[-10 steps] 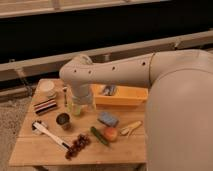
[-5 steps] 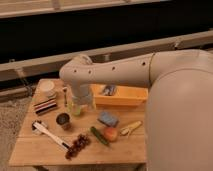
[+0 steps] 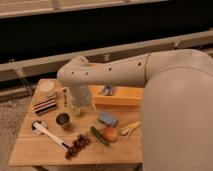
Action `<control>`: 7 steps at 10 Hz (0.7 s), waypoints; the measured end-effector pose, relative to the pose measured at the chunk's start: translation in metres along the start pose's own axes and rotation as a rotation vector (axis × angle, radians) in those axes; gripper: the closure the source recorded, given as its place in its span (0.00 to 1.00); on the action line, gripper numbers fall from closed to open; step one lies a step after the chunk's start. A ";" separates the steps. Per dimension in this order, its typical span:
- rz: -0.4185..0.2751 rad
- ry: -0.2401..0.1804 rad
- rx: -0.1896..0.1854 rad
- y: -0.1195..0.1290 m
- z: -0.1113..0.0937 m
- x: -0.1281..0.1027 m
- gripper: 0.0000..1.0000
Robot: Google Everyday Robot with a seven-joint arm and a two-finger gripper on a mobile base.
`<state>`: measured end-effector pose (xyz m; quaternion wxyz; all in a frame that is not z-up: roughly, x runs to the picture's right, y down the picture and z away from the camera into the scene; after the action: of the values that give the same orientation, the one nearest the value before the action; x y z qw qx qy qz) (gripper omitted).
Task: Place pepper in metal cup
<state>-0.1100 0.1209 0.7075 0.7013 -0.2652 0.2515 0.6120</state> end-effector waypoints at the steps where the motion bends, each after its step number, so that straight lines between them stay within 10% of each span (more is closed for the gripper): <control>1: 0.000 0.018 0.013 -0.007 0.016 0.008 0.35; 7: -0.029 0.079 -0.050 -0.022 0.071 0.026 0.35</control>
<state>-0.0826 0.1855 0.7438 0.6927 -0.3105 0.2597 0.5969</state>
